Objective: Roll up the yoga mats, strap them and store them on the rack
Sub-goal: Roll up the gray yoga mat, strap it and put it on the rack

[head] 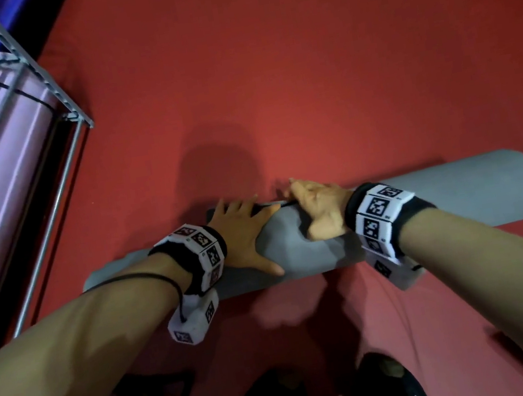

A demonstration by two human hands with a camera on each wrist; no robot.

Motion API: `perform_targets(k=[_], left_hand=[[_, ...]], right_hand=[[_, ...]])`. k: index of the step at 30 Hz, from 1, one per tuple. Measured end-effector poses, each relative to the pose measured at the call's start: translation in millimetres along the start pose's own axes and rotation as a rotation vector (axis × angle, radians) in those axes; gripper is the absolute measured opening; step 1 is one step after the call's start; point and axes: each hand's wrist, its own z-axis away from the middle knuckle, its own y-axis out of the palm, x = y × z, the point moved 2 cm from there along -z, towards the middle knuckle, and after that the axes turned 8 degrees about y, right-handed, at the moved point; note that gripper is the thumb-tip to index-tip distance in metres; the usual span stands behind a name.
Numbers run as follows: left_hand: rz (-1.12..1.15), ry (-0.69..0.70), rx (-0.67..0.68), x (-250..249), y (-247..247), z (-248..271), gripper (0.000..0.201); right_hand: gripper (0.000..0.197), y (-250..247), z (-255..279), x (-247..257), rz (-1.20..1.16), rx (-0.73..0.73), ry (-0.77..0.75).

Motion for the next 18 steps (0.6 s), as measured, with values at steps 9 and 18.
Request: perform_targets(k=[9, 18], left_hand=[[-0.045, 0.007, -0.160, -11, 3, 10, 0.121], [-0.119, 0.041, -0.239, -27, 8, 25, 0.108]], right_hand=[[0.152, 26, -10, 30, 0.251, 0.097, 0.037], [0.104, 37, 5, 28, 0.220, -0.104, -0.118]])
